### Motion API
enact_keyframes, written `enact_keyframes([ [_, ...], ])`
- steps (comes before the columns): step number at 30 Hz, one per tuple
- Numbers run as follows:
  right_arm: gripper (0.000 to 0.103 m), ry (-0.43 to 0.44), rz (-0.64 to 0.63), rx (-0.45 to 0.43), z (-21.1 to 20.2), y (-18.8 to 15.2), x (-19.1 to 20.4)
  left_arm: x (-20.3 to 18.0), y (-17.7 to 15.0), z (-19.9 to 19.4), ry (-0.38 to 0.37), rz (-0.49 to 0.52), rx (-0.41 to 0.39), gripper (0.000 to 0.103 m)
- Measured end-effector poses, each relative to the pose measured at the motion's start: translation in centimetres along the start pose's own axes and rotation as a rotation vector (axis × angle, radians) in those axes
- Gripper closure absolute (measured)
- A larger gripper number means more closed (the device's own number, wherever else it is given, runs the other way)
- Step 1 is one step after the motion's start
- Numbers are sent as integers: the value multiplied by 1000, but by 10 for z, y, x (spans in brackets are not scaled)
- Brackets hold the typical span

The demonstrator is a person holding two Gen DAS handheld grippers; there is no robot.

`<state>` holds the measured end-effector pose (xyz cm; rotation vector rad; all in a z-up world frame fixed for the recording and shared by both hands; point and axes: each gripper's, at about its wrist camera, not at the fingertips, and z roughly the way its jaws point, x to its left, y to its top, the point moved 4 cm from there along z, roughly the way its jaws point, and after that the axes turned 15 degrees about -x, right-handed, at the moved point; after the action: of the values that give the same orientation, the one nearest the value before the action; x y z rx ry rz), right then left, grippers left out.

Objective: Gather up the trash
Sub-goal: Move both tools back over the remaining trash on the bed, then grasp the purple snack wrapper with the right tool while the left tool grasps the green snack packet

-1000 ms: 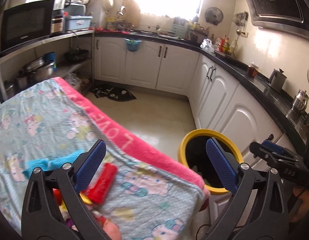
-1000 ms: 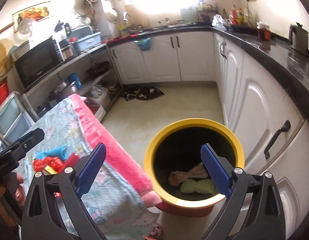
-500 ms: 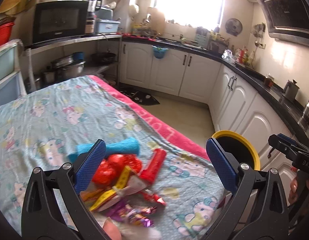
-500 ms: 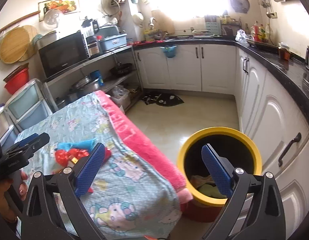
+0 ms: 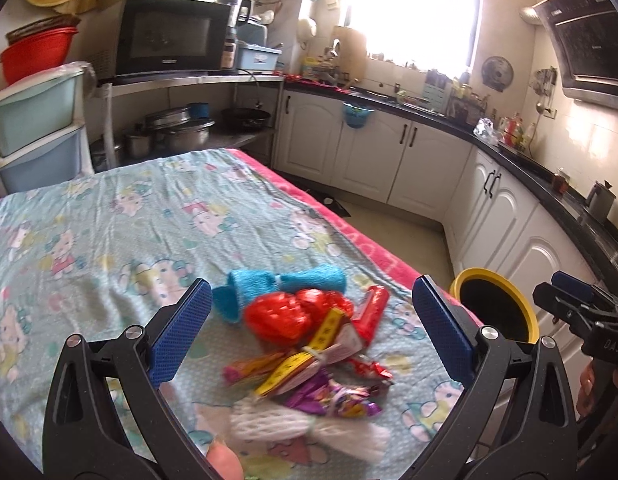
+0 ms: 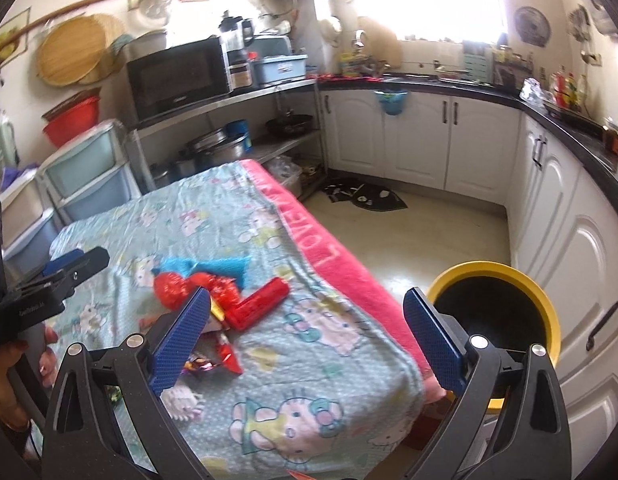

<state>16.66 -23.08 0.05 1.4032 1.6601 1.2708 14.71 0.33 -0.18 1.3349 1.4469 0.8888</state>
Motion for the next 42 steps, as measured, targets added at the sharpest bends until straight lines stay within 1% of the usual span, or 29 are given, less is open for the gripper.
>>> enact_keyframes([
  [6, 9, 46, -50, 19, 7, -10, 30, 24, -7, -9, 29, -14, 15, 11],
  [16, 9, 113, -116, 52, 19, -31, 71, 61, -27, -26, 83, -37, 47, 11],
  [23, 9, 159, -144, 97, 29, -52, 91, 82, -51, -34, 111, -56, 110, 11],
  [28, 9, 215, -158, 149, 37, -69, 103, 90, -72, -41, 106, -63, 166, 11],
  [31, 17, 248, -171, 190, 43, -79, 110, 97, -86, -43, 99, -91, 212, 11],
  [33, 24, 258, -180, 212, 48, -86, 113, 98, -94, -43, 89, -112, 240, 11],
  [35, 28, 270, -189, 236, 52, -93, 117, 98, -105, -44, 78, -128, 274, 11],
  [40, 42, 293, -193, 270, 63, -105, 123, 95, -125, -46, 47, -167, 348, 11],
  [41, 44, 294, -192, 275, 65, -107, 124, 95, -129, -46, 41, -183, 362, 13],
  [42, 48, 297, -191, 281, 67, -108, 124, 94, -132, -45, 33, -194, 377, 16],
])
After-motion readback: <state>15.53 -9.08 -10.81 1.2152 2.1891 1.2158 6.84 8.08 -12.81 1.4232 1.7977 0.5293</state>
